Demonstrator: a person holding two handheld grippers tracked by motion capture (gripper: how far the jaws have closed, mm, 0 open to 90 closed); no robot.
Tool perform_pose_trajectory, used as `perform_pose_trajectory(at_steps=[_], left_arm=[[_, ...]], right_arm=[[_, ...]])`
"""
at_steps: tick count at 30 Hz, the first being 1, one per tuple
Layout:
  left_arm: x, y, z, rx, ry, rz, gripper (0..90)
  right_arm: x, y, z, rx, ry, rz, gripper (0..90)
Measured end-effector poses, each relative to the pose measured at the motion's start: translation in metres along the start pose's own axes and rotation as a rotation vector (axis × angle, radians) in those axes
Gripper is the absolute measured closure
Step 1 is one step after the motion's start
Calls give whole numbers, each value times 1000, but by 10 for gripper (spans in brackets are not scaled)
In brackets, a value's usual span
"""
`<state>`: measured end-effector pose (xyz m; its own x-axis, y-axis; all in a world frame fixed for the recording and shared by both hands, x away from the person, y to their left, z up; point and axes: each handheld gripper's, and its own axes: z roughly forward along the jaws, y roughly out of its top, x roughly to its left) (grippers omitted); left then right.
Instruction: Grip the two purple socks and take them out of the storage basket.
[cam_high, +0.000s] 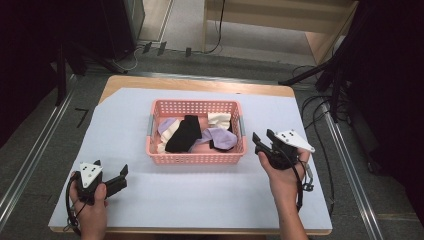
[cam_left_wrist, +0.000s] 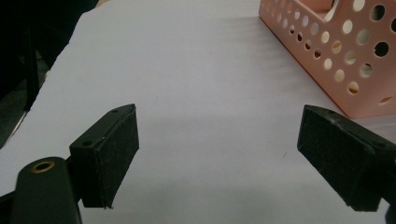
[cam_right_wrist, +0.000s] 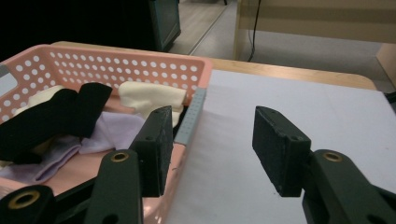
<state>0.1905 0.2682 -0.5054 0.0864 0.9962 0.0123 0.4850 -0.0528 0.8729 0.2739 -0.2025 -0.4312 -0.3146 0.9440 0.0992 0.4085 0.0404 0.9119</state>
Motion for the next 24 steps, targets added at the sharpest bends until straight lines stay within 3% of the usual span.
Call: perform_pose_trajectory(at_steps=[8, 13, 24], left_arm=[[0, 0, 0, 1, -1, 0, 138], [0, 0, 0, 2, -2, 1, 138], [0, 0, 1, 2, -2, -1, 138]], right_arm=[[21, 10, 22, 31, 25, -35, 498], [28, 12, 33, 52, 41, -33, 510], [45, 14, 63, 154, 49, -59, 527]])
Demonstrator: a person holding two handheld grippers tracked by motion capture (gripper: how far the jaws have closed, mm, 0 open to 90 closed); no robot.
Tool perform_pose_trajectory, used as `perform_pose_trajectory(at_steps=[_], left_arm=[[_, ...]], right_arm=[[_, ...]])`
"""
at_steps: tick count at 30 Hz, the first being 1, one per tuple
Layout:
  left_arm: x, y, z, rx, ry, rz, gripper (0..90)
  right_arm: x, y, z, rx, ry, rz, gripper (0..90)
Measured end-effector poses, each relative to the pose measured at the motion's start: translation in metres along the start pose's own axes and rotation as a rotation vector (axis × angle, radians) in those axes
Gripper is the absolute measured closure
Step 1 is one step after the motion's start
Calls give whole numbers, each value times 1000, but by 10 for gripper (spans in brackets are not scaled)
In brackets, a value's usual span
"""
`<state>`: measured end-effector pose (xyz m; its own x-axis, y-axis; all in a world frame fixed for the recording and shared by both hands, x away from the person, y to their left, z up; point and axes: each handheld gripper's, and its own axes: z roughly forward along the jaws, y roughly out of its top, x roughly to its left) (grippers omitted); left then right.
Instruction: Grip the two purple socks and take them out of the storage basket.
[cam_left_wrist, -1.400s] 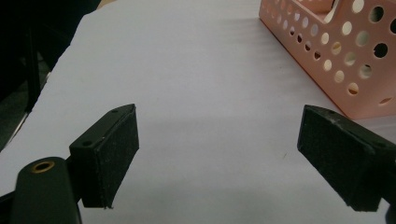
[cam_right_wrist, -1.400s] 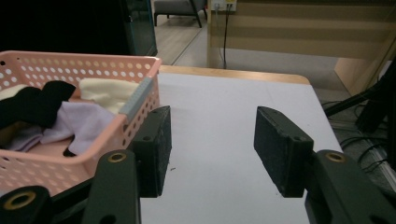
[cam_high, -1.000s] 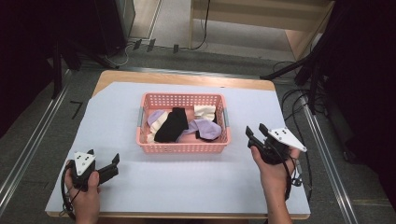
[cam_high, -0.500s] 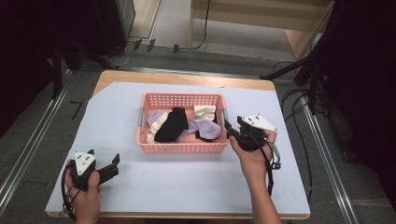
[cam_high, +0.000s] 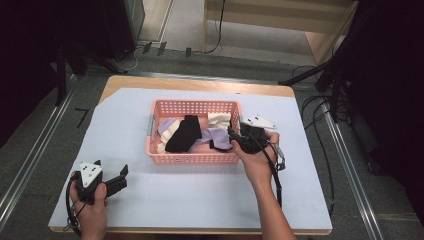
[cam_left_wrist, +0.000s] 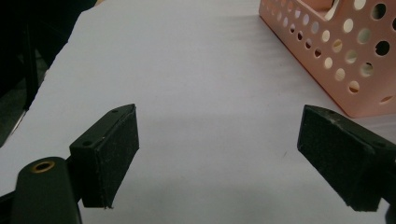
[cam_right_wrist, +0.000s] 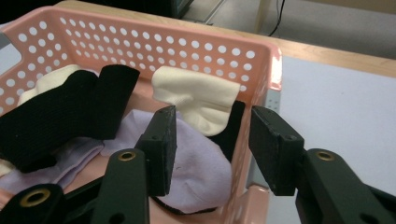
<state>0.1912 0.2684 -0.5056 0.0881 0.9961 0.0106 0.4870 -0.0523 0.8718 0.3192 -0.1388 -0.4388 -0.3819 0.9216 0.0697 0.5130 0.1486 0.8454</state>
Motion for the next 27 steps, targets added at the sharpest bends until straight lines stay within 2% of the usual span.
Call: perform_pose_trajectory(at_steps=[7, 9, 14, 16, 23, 27], left_arm=[[0, 0, 0, -1, -1, -3, 138], [0, 0, 0, 1, -2, -4, 138], [0, 0, 0, 5, -2, -2, 138], [0, 0, 0, 6, -4, -3, 138], [1, 0, 1, 11, -10, -6, 138], [1, 1, 1, 19, -13, -2, 139]], right_arm=[[5, 0, 11, 52, 11, -5, 548], [6, 0, 14, 71, 27, 9, 561], [10, 2, 24, 135, 8, 3, 570], [11, 4, 32, 156, -10, -21, 552], [12, 12, 46, 192, -26, -39, 516], [16, 17, 52, 187, -14, -19, 509]])
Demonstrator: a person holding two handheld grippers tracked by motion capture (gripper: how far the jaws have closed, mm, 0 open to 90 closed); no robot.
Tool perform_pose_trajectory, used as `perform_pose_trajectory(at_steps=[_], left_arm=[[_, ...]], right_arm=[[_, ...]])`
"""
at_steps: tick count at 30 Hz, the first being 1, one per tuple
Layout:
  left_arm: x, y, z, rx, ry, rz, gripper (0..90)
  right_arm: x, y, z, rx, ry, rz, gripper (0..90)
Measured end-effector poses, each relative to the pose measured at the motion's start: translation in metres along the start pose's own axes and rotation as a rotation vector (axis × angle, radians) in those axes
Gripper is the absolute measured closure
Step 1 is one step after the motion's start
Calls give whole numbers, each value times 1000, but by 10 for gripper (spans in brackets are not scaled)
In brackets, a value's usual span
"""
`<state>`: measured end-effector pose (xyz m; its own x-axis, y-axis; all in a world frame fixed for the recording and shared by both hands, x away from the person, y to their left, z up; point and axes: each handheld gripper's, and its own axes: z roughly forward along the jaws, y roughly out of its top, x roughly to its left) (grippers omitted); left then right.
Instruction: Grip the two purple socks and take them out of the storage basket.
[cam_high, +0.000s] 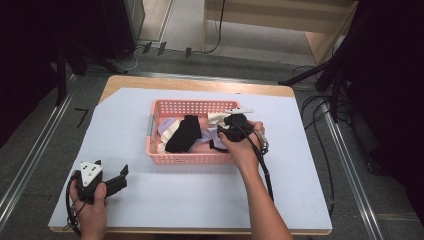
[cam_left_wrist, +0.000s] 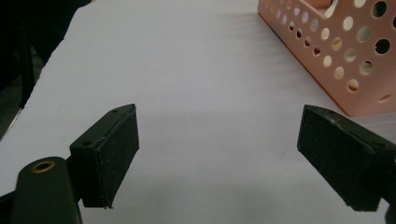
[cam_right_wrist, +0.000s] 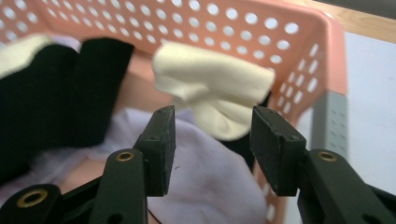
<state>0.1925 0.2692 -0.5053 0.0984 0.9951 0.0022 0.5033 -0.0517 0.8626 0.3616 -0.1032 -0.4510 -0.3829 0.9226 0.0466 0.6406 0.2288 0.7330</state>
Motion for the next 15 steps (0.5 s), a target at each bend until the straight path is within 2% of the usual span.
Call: perform_pose_trajectory(at_steps=[4, 7, 10, 11, 12, 14, 15], left_arm=[[0, 0, 1, 0, -5, 3, 140], [0, 0, 1, 1, -8, 1, 140], [0, 0, 1, 2, -9, 0, 140], [0, 0, 1, 4, -9, 1, 140], [0, 0, 1, 4, -9, 1, 140], [0, 0, 1, 6, -8, 0, 140], [0, 0, 1, 5, -8, 0, 140]], right_arm=[[9, 8, 7, 31, 20, -23, 480], [13, 12, 17, 75, 40, -17, 446], [15, 13, 20, 101, 48, -17, 428], [18, 14, 22, 123, 69, -20, 404], [18, 14, 22, 123, 69, -20, 404], [21, 15, 25, 153, 73, -38, 403], [22, 16, 28, 179, 61, -48, 414]])
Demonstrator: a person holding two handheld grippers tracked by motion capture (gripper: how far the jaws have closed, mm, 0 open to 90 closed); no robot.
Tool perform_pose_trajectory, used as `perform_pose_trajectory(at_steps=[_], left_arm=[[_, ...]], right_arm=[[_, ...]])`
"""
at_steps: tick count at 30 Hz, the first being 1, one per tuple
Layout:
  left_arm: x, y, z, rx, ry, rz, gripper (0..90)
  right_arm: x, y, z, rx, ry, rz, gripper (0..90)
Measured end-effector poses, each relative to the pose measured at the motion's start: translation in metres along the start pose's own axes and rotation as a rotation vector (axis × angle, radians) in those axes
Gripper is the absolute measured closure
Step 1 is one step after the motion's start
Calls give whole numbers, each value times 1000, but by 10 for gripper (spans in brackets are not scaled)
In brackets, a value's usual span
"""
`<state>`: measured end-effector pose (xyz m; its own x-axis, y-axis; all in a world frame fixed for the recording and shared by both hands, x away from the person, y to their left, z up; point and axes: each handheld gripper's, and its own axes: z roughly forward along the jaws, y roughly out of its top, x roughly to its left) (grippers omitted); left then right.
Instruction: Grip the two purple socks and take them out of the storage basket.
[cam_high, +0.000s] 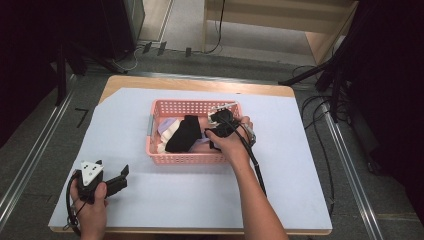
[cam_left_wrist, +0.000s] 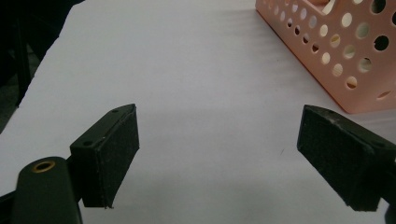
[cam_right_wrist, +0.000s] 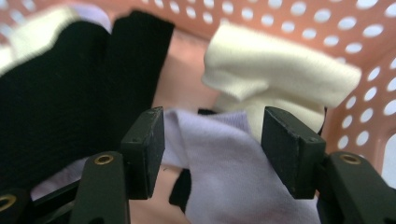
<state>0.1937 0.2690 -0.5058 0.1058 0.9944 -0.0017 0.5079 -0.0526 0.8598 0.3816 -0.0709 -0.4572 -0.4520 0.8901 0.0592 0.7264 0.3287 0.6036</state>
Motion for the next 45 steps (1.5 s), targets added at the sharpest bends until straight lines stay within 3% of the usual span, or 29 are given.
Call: perform_pose_trajectory(at_steps=[2, 4, 5, 8, 10, 13, 14, 18, 19, 20, 22, 23, 25, 26, 28, 37, 39, 45], left_arm=[[0, 0, 0, -1, 0, 0, 140], [0, 0, 0, 0, -1, -1, 140], [0, 0, 0, 0, -2, -2, 140], [0, 0, 0, 2, -4, -1, 140], [0, 0, 0, 2, -4, -1, 140], [1, 0, 0, 3, -6, -1, 140], [1, 0, 0, 3, -5, -1, 140], [0, 0, 0, 5, -3, -1, 140], [0, 0, 0, 5, -3, -1, 140], [0, 0, 0, 4, -3, -1, 140], [0, 0, 0, 5, -2, -1, 140], [0, 0, 0, 5, -2, -1, 140], [0, 0, 0, 4, -2, -1, 140], [0, 0, 0, 4, 0, -1, 140], [0, 0, 0, 5, 1, 0, 140], [-1, 0, 0, 6, 6, 8, 140], [-1, 0, 0, 6, 6, 7, 140], [-1, 0, 0, 3, 8, 9, 140]], right_arm=[[1, 1, 3, 33, -16, -1, 473], [1, 2, 6, 70, -25, -7, 594], [2, 1, 7, 97, -30, -12, 747], [-1, -2, 4, 70, -8, -4, 864], [-2, -3, 2, 44, 1, 6, 872], [-7, -8, -8, -56, 24, 41, 879], [-9, -11, -14, -116, 44, 70, 880], [-15, -14, -31, -245, 38, 82, 880], [-15, -14, -31, -245, 38, 82, 880], [-17, -15, -40, -302, 36, 91, 880], [-18, -15, -43, -331, 36, 92, 880], [-20, -16, -51, -386, 43, 88, 879], [-20, -16, -55, -408, 40, 88, 879], [-21, -17, -61, -453, 50, 97, 879], [-23, -18, -67, -493, 55, 102, 879], [-39, -24, -93, -583, 34, 119, 879], [-49, -30, -105, -621, 13, 132, 879], [-71, -44, -120, -647, -32, 166, 879]])
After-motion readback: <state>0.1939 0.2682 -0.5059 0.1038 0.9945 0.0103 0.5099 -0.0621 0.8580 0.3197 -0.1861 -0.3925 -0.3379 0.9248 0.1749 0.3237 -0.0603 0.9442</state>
